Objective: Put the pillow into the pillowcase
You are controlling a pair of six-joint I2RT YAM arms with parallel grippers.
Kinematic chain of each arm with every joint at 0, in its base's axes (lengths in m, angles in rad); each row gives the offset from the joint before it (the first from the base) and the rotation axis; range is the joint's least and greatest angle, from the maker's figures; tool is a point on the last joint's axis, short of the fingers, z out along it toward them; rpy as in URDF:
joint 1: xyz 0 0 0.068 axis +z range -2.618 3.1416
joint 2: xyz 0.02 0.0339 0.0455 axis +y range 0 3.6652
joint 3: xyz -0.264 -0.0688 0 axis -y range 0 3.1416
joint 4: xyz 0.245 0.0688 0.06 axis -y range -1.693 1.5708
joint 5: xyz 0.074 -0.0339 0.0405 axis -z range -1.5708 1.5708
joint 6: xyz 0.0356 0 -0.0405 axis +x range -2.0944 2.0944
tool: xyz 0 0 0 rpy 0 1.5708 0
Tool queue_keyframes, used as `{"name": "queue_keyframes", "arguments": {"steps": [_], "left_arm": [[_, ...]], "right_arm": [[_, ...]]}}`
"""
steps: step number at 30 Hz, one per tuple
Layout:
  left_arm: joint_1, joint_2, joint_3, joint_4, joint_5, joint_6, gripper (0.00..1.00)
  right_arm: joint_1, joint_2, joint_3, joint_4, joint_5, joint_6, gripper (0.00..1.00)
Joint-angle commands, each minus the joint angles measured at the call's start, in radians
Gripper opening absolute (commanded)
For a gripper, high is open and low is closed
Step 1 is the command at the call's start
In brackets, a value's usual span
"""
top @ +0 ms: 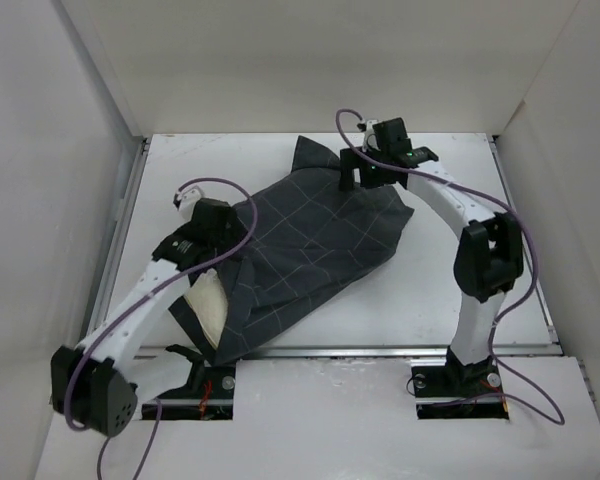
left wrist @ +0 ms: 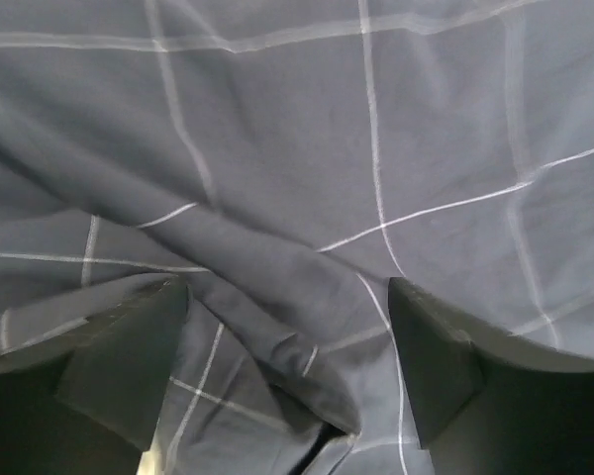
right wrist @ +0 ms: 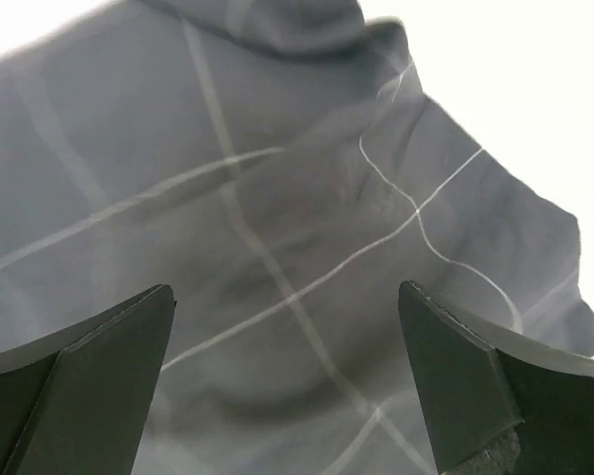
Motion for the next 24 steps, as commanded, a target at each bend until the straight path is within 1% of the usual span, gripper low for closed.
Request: {"name": "queue_keyframes", "arguments": {"steps": [1,2,3,4,5,6,7,8,9,10,12,13,15,16,18,21,22,24], "left_arm": [[0.007,0.156,0.033,0.094,0.087,0.066,0.67],[0.007,0.198,0.055,0.105,0.099,0.08,0.36],[0.018,0.238,0.078,0.105,0.114,0.098,0.21],[0.018,0.305,0.129,0.105,0.114,0.111,0.04],[0.018,0.333,0.154,0.105,0.124,0.111,0.0],[0.018,0.355,0.177,0.114,0.124,0.127,0.0],[0.018,0.379,0.196,0.134,0.157,0.146,0.0],[0.018,0.379,0.225,0.157,0.173,0.173,0.0],[0.018,0.391,0.237,0.212,0.192,0.189,0.0],[0.018,0.392,0.249,0.243,0.231,0.204,0.0],[0.018,0.421,0.308,0.304,0.242,0.236,0.0],[0.018,0.434,0.337,0.304,0.254,0.247,0.0],[0.018,0.477,0.427,0.313,0.268,0.269,0.0],[0.018,0.49,0.453,0.313,0.268,0.282,0.0],[0.029,0.51,0.51,0.303,0.257,0.282,0.0],[0.059,0.51,0.51,0.303,0.219,0.284,0.0],[0.09,0.499,0.491,0.303,0.219,0.284,0.0],[0.128,0.488,0.458,0.303,0.196,0.263,0.0]], "right_arm": [[0.027,0.102,0.017,-0.038,0.04,-0.056,1.0],[0.027,0.118,0.026,-0.028,0.011,-0.071,1.0],[0.027,0.131,0.026,-0.01,0.011,-0.072,1.0],[0.027,0.157,0.026,-0.01,0.011,-0.084,0.94],[0.027,0.17,0.04,-0.01,0.011,-0.084,0.85],[0.013,0.182,0.052,-0.01,0.011,-0.084,0.69],[0.003,0.191,0.053,-0.01,0.02,-0.067,0.26],[-0.011,0.191,0.053,-0.01,0.035,-0.044,0.0],[-0.046,0.191,0.036,0.002,0.107,-0.017,0.0],[-0.066,0.178,0.022,0.013,0.138,0.002,0.0],[-0.117,0.113,-0.006,0.025,0.185,0.052,0.0],[-0.178,0.09,-0.03,0.025,0.186,0.062,0.0],[-0.243,0.014,-0.058,0.034,0.196,0.085,0.0],[-0.302,-0.011,-0.078,0.034,0.196,0.085,0.0],[-0.353,-0.074,-0.096,0.024,0.222,0.085,0.0],[-0.418,-0.109,-0.107,0.002,0.275,0.076,0.0],[-0.418,-0.109,-0.107,-0.008,0.285,0.076,0.01],[-0.429,-0.109,-0.084,-0.036,0.295,0.048,0.18]]}}
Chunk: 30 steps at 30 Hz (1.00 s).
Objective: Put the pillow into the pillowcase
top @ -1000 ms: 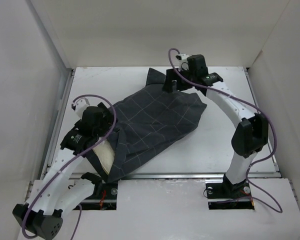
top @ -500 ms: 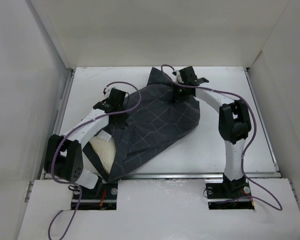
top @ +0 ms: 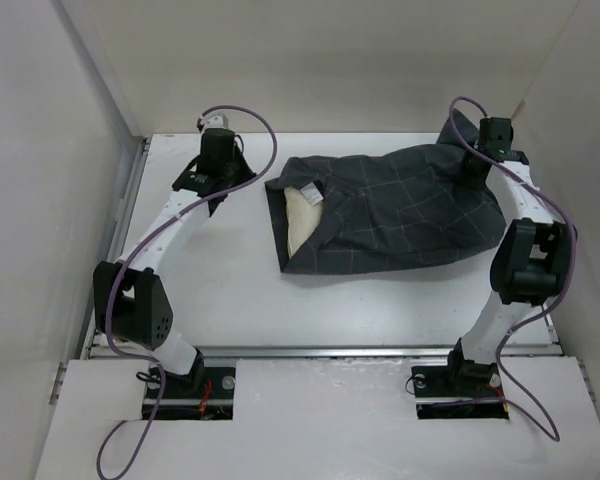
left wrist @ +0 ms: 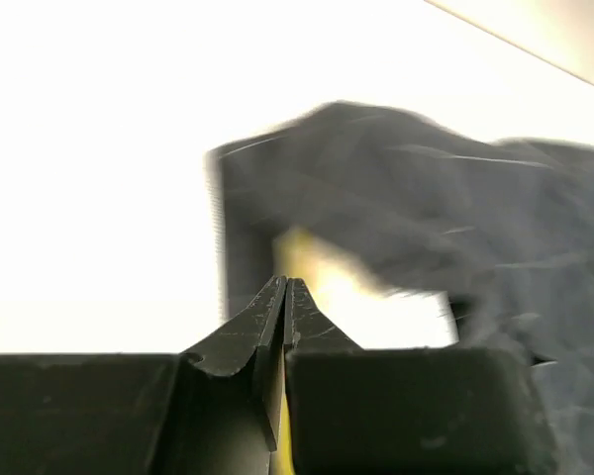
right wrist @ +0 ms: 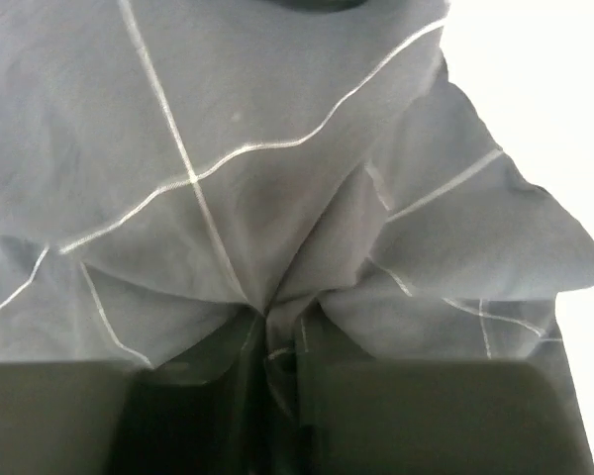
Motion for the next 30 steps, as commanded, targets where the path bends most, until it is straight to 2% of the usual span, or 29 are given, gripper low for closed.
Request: {"name": "queue_keyframes", "arguments": {"steps": [1,4,5,7,8,11,14,18,20,22,24,27,30], "left_arm": [[0.075,-0.036,-0.038,0.002,-0.037,-0.008,0.0],[0.123,-0.045,-0.08,0.014,0.019,-0.008,0.01],[0.132,-0.036,-0.08,0.026,0.042,0.008,0.11],[0.119,-0.013,-0.058,0.026,0.099,0.027,0.33],[0.09,-0.004,-0.049,0.026,0.108,0.042,0.45],[0.037,-0.004,-0.049,0.06,0.133,0.093,0.57],[0.013,0.007,-0.101,0.118,0.231,0.102,0.57],[-0.047,0.016,-0.187,0.17,0.34,0.129,0.55],[-0.131,0.004,-0.231,0.213,0.34,0.148,0.65],[-0.22,0.004,-0.231,0.223,0.326,0.177,0.71],[-0.286,0.039,-0.2,0.232,0.291,0.217,0.71],[-0.316,0.086,-0.161,0.232,0.237,0.226,0.71],[-0.328,0.171,-0.086,0.174,0.227,0.246,0.62]], "right_arm": [[0.041,-0.054,0.039,-0.026,0.065,-0.019,0.36],[0.041,-0.095,0.03,-0.014,0.056,-0.044,0.8],[0.041,-0.115,0.03,-0.003,0.038,-0.044,0.82],[0.05,-0.167,-0.01,0.035,-0.015,-0.067,1.0],[0.059,-0.228,-0.024,0.05,-0.027,-0.079,1.0],[0.147,-0.292,-0.047,0.09,-0.102,-0.146,1.0],[0.294,-0.28,-0.013,0.09,-0.199,-0.203,1.0],[0.485,-0.145,0.098,0.06,-0.219,-0.29,1.0],[0.582,-0.074,0.211,0.014,-0.141,-0.304,1.0],[0.618,0.04,0.298,-0.02,-0.104,-0.304,1.0],[0.618,0.145,0.406,-0.04,-0.122,-0.262,0.98],[0.607,0.228,0.503,-0.055,-0.162,-0.232,0.9],[0.607,0.315,0.556,-0.068,-0.192,-0.222,0.77]]}}
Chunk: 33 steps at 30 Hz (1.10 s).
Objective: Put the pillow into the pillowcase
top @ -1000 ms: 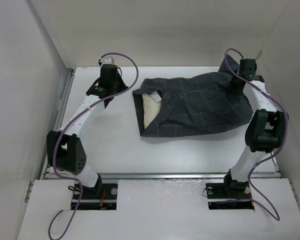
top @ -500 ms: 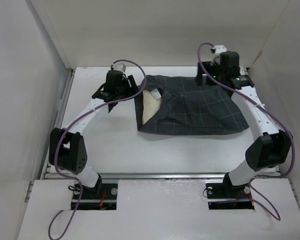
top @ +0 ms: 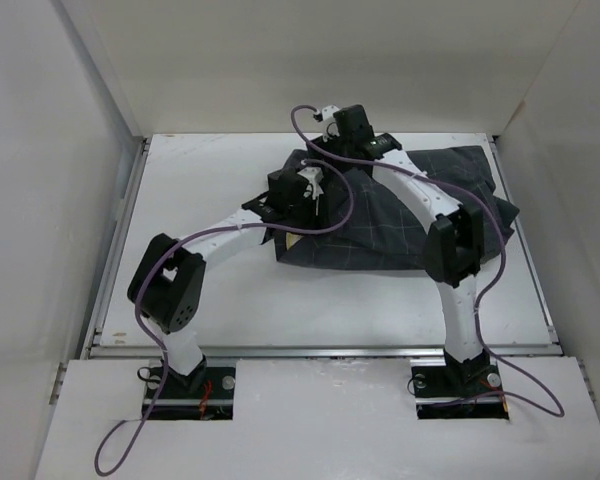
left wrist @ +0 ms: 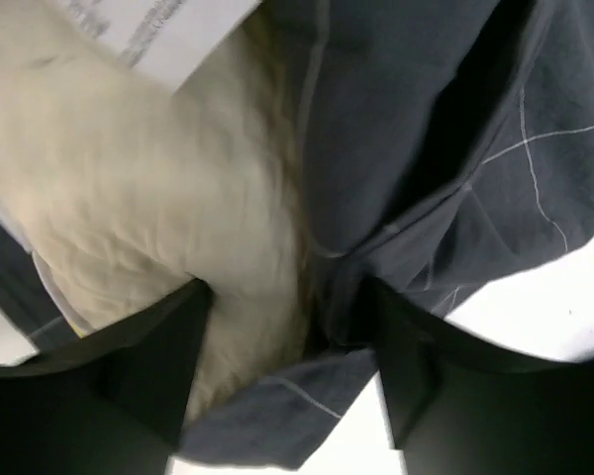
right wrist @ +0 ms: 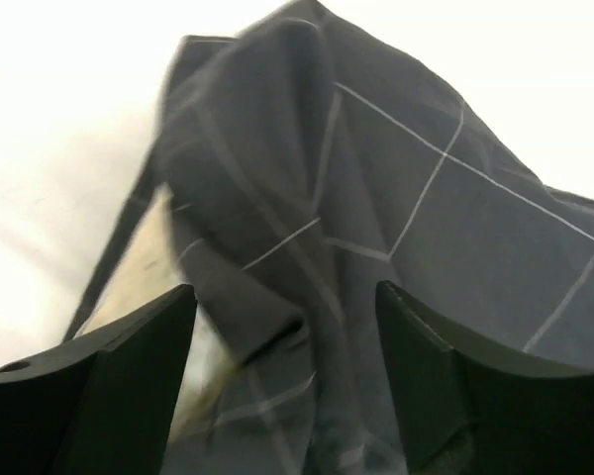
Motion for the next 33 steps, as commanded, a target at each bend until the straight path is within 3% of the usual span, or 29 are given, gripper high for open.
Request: {"name": "queue_keyframes", "arguments": {"steps": [1,2,4,5,6,7,13,16,18,19,21,23,28,29,30,31,33], "left_arm": [[-0.031,0.052,0.111,0.026,-0.001,0.083,0.56],[-0.031,0.081,0.12,0.026,-0.001,0.096,0.49],[-0.04,0.09,0.13,0.011,0.008,0.096,0.23],[-0.04,0.09,0.13,-0.001,0.019,0.096,0.09],[-0.04,0.081,0.13,-0.001,0.019,0.096,0.0],[-0.04,0.065,0.13,-0.001,0.019,0.096,0.0],[-0.04,-0.196,0.013,0.0,-0.154,0.096,0.0],[-0.029,-0.312,-0.031,-0.035,-0.285,0.031,0.0],[0.02,-0.366,-0.129,-0.023,-0.285,-0.055,0.0],[0.031,-0.388,-0.168,-0.012,-0.285,-0.086,0.04],[0.064,-0.413,-0.255,-0.012,-0.264,-0.161,0.23],[0.077,-0.404,-0.271,-0.063,-0.247,-0.201,0.37],[0.077,-0.443,-0.308,-0.256,-0.38,-0.307,0.47],[0.077,-0.466,-0.308,-0.273,-0.398,-0.307,0.52],[0.077,-0.519,-0.308,-0.284,-0.411,-0.307,0.56],[0.077,-0.547,-0.308,-0.284,-0.421,-0.29,0.57],[0.077,-0.601,-0.308,-0.265,-0.431,-0.254,0.69]], "right_arm": [[-0.012,0.06,0.101,-0.027,-0.032,0.024,0.73],[-0.012,0.09,0.11,-0.027,-0.045,0.024,0.6],[-0.012,0.1,0.121,-0.04,-0.104,0.024,0.43],[-0.012,0.11,0.121,-0.04,-0.124,0.024,0.24],[-0.012,0.11,0.121,-0.03,-0.143,0.024,0.12],[-0.012,0.11,0.121,-0.03,-0.143,0.034,0.0],[-0.012,0.006,0.135,0.077,-0.22,0.125,0.0],[-0.012,-0.041,0.115,0.215,-0.292,0.222,0.0],[0.0,-0.054,0.115,0.311,-0.336,0.257,0.0],[0.0,-0.029,0.115,0.325,-0.336,0.27,0.0],[0.023,0.021,0.165,0.326,-0.315,0.307,0.1],[0.038,0.12,0.245,0.344,-0.358,0.346,0.12],[0.116,0.316,0.433,0.41,-0.654,0.393,0.14],[0.136,0.33,0.475,0.457,-0.705,0.393,0.17],[0.136,0.33,0.475,0.492,-0.749,0.402,0.33],[0.147,0.321,0.462,0.526,-0.784,0.402,0.43],[0.136,0.293,0.435,0.524,-0.783,0.413,0.62]]}}
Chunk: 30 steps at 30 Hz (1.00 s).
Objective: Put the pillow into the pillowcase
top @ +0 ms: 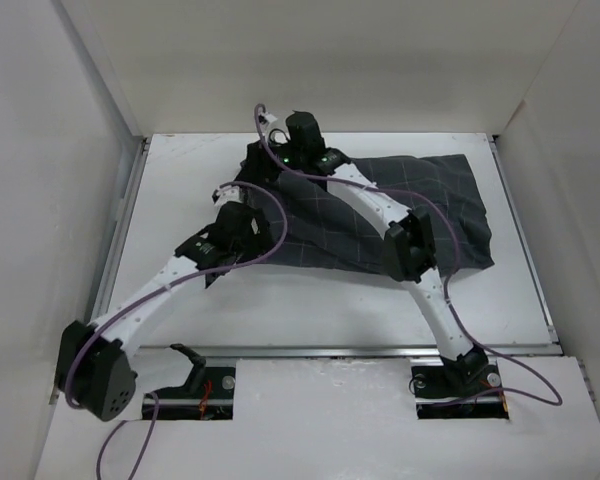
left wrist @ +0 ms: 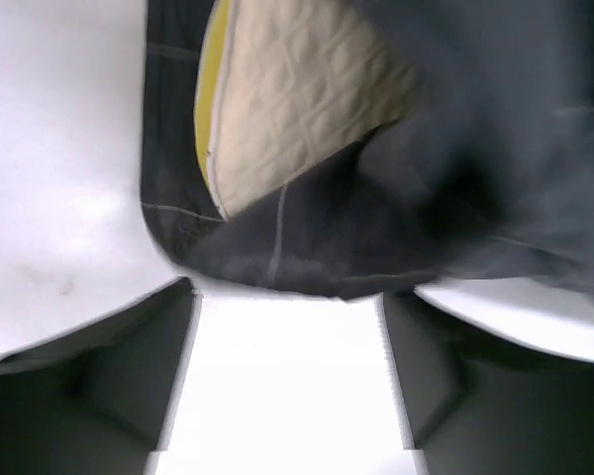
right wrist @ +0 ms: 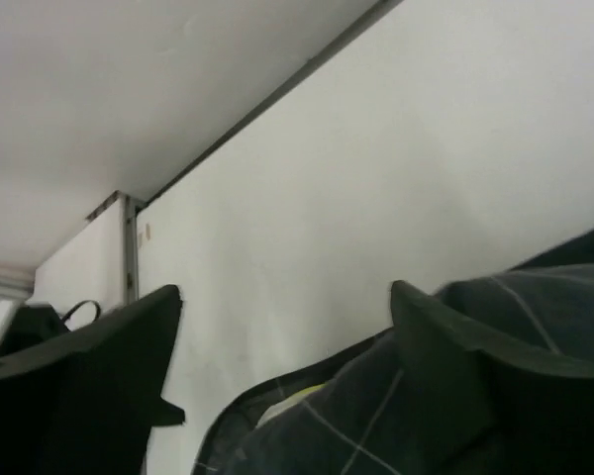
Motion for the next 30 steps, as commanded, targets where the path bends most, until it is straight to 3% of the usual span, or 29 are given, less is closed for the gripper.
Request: {"name": "queue_keyframes", "arguments": {"steps": [1,5,11,13,15,16,19,21,24,26,28,30], "left_arm": [[-0.004,-0.161,0.019,-0.007,-0.085,0.003,0.79],[0.005,-0.194,0.037,0.101,-0.065,0.059,1.0],[0.005,-0.058,0.084,0.152,-0.002,0.13,1.0],[0.005,-0.005,0.107,0.166,0.024,0.145,0.94],[0.015,0.071,0.135,0.179,0.079,0.155,0.85],[0.015,0.096,0.146,0.191,0.094,0.164,0.67],[0.015,0.169,0.183,0.18,0.094,0.173,0.46],[0.015,0.199,0.207,0.154,0.018,0.173,0.21],[0.065,0.211,0.247,0.044,-0.112,0.127,0.03],[0.161,0.173,0.247,-0.039,-0.252,0.029,0.03],[0.246,0.148,0.232,-0.077,-0.32,-0.055,0.15],[0.387,0.128,0.194,-0.098,-0.286,-0.128,0.38]], "right_arm": [[0.002,-0.131,0.009,0.154,-0.143,0.026,1.0],[-0.084,-0.329,-0.196,0.154,-0.065,0.026,1.0],[-0.231,-0.654,-0.537,0.102,0.058,0.026,1.0],[-0.277,-0.734,-0.678,0.075,0.152,0.017,1.0],[-0.304,-0.852,-0.766,0.038,0.233,-0.004,1.0],[-0.325,-0.889,-0.805,0.024,0.318,-0.017,1.0],[-0.362,-1.018,-0.934,-0.047,0.437,-0.046,1.0],[-0.389,-1.096,-1.01,-0.073,0.512,-0.058,1.0],[-0.428,-1.156,-1.089,-0.096,0.557,-0.067,1.0],[-0.451,-1.181,-1.114,-0.117,0.569,-0.067,1.0],[-0.471,-1.181,-1.148,-0.148,0.578,-0.067,1.0],[-0.494,-1.181,-1.168,-0.16,0.578,-0.067,1.0]]}}
